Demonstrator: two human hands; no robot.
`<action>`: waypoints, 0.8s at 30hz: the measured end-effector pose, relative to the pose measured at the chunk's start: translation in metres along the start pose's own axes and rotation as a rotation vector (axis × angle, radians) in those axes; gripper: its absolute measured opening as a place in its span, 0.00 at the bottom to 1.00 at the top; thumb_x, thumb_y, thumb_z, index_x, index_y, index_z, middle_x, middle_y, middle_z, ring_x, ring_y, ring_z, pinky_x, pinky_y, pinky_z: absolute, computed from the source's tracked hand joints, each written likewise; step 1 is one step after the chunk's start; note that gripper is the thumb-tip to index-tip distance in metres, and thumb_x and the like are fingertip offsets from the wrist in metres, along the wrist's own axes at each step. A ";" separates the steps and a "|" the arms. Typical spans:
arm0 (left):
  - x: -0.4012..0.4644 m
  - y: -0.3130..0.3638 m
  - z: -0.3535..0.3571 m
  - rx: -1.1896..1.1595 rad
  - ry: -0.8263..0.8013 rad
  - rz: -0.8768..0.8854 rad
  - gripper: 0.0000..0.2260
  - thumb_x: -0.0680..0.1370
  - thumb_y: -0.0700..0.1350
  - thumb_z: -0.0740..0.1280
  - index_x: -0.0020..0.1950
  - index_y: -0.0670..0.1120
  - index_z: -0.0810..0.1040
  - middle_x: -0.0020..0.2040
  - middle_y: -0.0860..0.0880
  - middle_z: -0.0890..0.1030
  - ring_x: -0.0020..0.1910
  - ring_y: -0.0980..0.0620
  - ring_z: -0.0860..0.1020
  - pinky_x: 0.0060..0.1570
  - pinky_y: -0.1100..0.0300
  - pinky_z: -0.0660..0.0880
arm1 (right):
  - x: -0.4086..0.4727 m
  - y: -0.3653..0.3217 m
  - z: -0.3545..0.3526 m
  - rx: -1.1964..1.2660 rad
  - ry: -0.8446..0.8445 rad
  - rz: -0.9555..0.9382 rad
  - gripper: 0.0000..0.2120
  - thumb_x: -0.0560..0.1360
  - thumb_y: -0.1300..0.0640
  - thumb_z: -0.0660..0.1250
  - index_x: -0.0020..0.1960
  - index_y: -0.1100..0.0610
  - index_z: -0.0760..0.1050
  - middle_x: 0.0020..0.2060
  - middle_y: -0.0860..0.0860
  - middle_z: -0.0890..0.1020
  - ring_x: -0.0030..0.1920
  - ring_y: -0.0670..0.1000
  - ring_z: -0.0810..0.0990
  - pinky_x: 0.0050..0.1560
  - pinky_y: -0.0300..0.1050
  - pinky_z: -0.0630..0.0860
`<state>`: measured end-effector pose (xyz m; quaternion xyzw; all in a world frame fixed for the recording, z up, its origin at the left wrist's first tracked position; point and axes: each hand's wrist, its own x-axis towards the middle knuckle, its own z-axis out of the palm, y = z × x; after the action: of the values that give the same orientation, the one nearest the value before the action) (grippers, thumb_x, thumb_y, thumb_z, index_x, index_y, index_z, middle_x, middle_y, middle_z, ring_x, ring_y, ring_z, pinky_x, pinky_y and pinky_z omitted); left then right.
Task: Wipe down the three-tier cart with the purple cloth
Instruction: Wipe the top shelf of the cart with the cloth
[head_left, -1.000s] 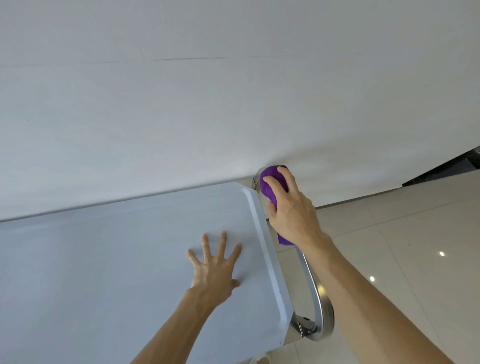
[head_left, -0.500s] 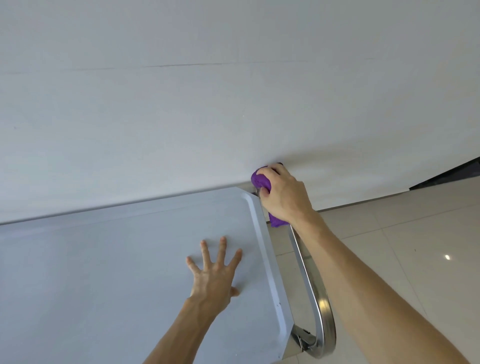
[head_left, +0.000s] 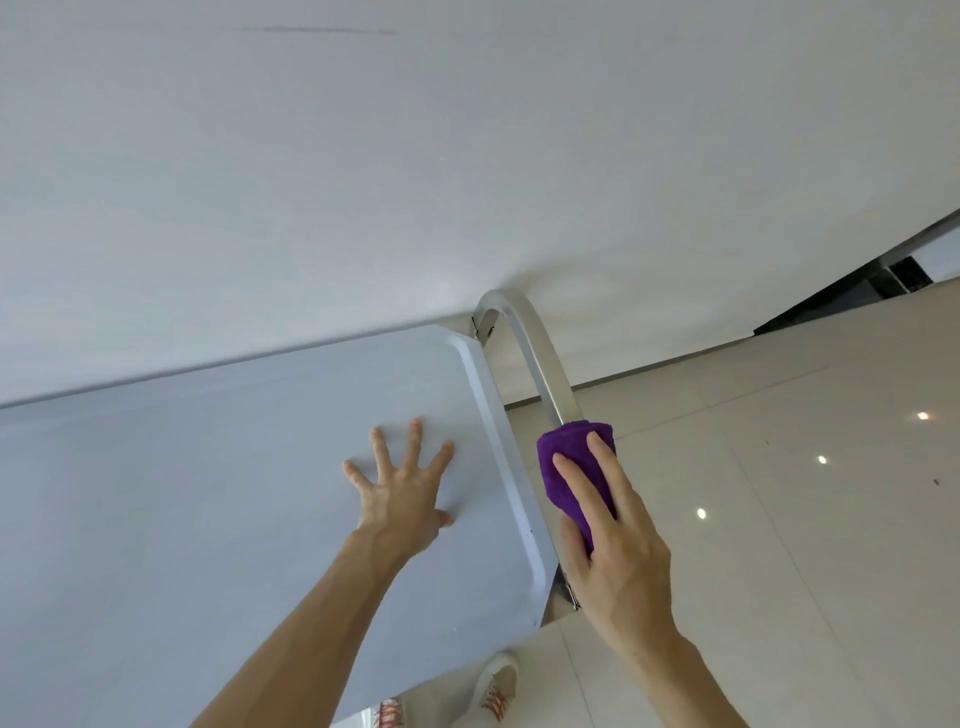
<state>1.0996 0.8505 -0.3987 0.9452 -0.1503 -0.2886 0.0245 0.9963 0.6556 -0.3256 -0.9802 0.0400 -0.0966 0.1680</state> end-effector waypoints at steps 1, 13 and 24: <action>-0.001 0.000 0.000 0.011 0.012 -0.001 0.39 0.77 0.60 0.66 0.79 0.59 0.43 0.80 0.47 0.36 0.76 0.29 0.38 0.66 0.24 0.54 | 0.005 -0.002 0.000 -0.014 -0.007 -0.009 0.29 0.73 0.61 0.71 0.72 0.49 0.71 0.76 0.48 0.64 0.62 0.51 0.77 0.46 0.44 0.83; -0.109 0.044 0.076 -0.004 0.241 0.223 0.25 0.69 0.56 0.76 0.64 0.55 0.77 0.71 0.46 0.73 0.68 0.34 0.71 0.59 0.30 0.70 | 0.098 -0.014 0.010 -0.079 -0.056 -0.107 0.27 0.75 0.58 0.65 0.73 0.47 0.67 0.77 0.48 0.60 0.50 0.58 0.80 0.43 0.53 0.81; -0.113 0.051 0.110 0.084 0.283 0.231 0.25 0.80 0.57 0.61 0.77 0.59 0.62 0.79 0.47 0.59 0.76 0.31 0.55 0.65 0.24 0.57 | 0.003 0.014 0.013 -0.047 0.172 -0.107 0.30 0.76 0.59 0.65 0.76 0.50 0.64 0.77 0.50 0.64 0.55 0.57 0.79 0.45 0.52 0.81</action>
<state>0.9364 0.8395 -0.4226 0.9531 -0.2646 -0.1416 0.0388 1.0017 0.6464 -0.3422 -0.9727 0.0042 -0.1882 0.1358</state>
